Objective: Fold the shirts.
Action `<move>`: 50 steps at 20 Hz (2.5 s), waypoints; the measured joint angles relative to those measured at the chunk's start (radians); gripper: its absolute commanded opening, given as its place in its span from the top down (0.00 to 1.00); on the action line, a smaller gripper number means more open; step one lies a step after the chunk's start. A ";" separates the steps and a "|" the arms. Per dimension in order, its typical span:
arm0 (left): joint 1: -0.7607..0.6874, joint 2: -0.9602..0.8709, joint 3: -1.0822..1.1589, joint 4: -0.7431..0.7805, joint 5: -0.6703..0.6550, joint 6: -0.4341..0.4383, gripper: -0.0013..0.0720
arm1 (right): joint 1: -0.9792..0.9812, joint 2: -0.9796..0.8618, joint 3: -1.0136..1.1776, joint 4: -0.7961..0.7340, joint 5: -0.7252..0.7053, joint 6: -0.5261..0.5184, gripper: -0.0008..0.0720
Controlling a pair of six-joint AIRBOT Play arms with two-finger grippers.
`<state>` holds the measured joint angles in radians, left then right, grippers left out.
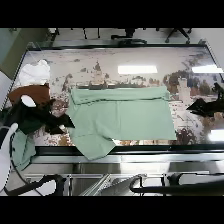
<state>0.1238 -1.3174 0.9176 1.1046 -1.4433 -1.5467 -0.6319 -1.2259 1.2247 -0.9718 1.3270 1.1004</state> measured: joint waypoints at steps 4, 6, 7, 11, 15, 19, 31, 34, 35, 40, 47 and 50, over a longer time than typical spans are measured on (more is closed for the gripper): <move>-0.042 0.157 -0.293 -0.052 0.135 -0.010 0.06 | 0.000 0.007 -0.141 0.042 -0.023 -0.008 0.43; -0.064 0.201 -0.380 -0.080 0.220 -0.011 0.06 | 0.013 0.003 -0.185 0.063 -0.030 -0.018 0.43; -0.074 0.212 -0.409 -0.093 0.262 -0.013 0.06 | 0.021 0.001 -0.201 0.069 -0.035 -0.020 0.43; -0.095 0.175 -0.431 -0.166 0.369 0.003 0.49 | 0.049 -0.010 -0.228 0.089 -0.038 -0.027 0.43; -0.101 0.089 -0.364 -0.230 0.402 0.082 0.88 | 0.059 -0.014 -0.238 0.091 -0.022 -0.035 0.43; -0.102 0.052 -0.275 -0.266 0.328 0.141 0.96 | 0.061 -0.014 -0.257 0.047 0.014 -0.038 0.49; -0.102 0.040 -0.202 -0.284 0.164 0.213 0.96 | 0.029 0.019 -0.325 -0.076 0.053 0.004 0.44; -0.102 0.040 -0.201 -0.285 0.135 0.229 0.96 | -0.011 0.067 -0.299 -0.106 0.010 0.016 0.34; -0.102 0.040 -0.201 -0.286 0.127 0.233 0.96 | -0.021 0.079 -0.294 -0.119 0.004 0.024 0.34; -0.102 0.040 -0.201 -0.286 0.099 0.257 0.96 | -0.042 0.104 -0.300 -0.089 0.052 0.037 0.34; -0.102 0.040 -0.201 -0.286 0.078 0.284 0.96 | -0.045 0.114 -0.307 -0.155 0.064 0.050 0.34; -0.102 0.040 -0.201 -0.287 0.077 0.293 0.96 | -0.044 0.111 -0.339 -0.169 0.064 0.052 0.34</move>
<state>0.0216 -1.2774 0.7162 0.8173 -1.3659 -1.2541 -0.6758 -1.1149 0.8860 -1.1408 1.3907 1.1526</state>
